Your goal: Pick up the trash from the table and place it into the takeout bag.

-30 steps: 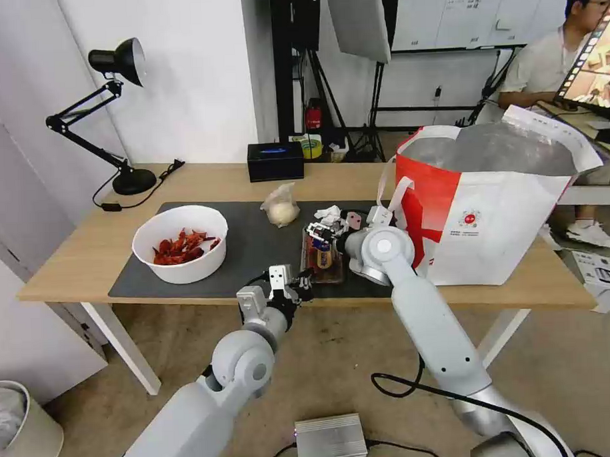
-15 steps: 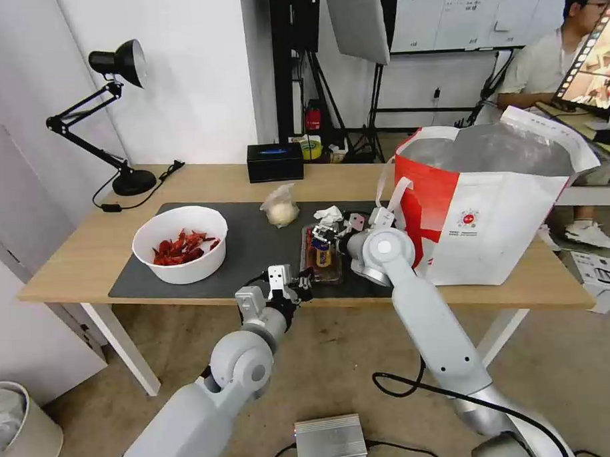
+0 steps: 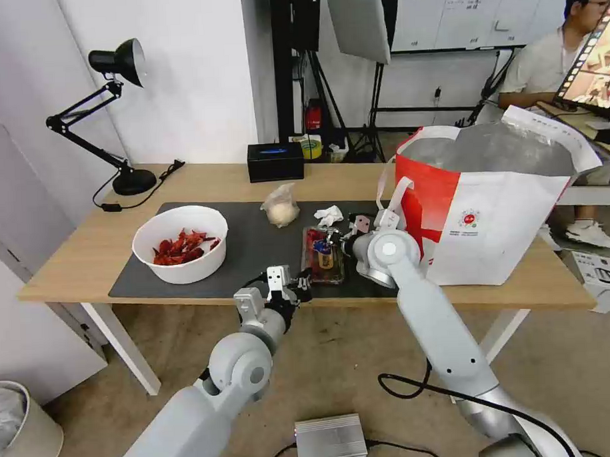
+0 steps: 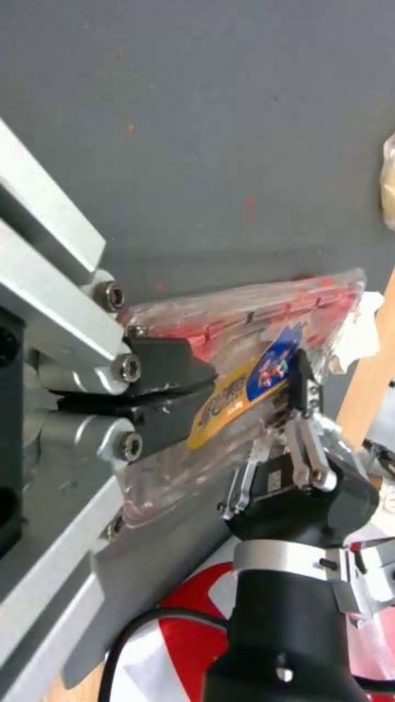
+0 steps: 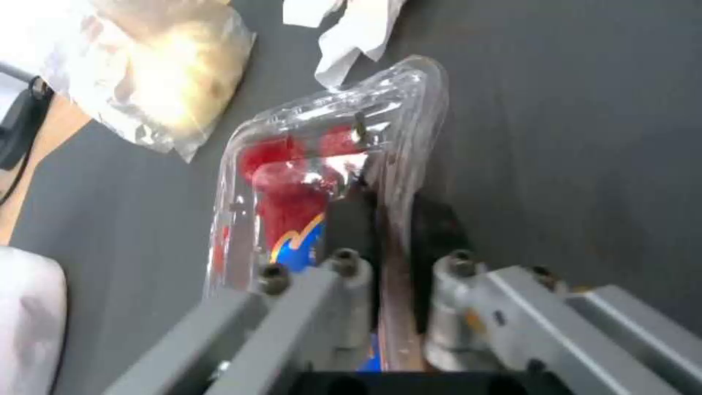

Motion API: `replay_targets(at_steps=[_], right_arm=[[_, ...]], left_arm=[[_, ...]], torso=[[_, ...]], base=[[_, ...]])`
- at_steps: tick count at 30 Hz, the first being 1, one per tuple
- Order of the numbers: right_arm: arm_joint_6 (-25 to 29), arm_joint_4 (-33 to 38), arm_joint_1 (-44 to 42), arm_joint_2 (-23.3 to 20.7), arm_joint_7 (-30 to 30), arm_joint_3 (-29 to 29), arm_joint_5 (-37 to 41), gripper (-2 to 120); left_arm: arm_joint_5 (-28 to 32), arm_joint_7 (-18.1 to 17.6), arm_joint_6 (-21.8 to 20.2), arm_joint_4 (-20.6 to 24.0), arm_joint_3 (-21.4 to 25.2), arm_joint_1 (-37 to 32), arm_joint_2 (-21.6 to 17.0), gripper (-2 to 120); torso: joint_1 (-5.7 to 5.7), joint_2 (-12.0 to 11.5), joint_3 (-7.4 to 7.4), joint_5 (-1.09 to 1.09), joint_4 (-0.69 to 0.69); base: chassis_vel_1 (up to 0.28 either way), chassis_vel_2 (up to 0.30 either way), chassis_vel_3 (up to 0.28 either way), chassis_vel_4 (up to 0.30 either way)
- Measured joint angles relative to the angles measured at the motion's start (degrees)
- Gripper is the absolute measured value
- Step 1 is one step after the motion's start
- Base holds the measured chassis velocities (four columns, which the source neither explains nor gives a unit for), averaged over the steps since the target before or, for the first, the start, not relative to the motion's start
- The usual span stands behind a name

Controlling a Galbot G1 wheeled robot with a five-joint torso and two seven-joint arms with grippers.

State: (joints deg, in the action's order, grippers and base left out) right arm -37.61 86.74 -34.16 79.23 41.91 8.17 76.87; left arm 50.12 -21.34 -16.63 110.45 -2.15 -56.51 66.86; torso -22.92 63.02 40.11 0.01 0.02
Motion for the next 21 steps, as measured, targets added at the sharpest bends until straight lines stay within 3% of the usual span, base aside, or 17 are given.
replay_targets(at_steps=[3,21], right_arm=[[0.0,0.1,-0.3,0.1,0.0,0.2,0.0,0],[0.0,1.2,-1.2,0.3,-0.1,1.2,0.3,0]], left_arm=[[0.0,0.0,0.0,0.3,0.3,-0.3,-0.2,0],[0.1,0.7,0.1,4.0,5.2,-3.4,-2.3,0]], torso=[[0.00,0.0,0.00,0.00,0.00],[0.00,0.0,0.00,-0.02,-0.03]], base=[[0.000,0.000,0.000,0.000],[0.000,0.000,0.000,0.000]])
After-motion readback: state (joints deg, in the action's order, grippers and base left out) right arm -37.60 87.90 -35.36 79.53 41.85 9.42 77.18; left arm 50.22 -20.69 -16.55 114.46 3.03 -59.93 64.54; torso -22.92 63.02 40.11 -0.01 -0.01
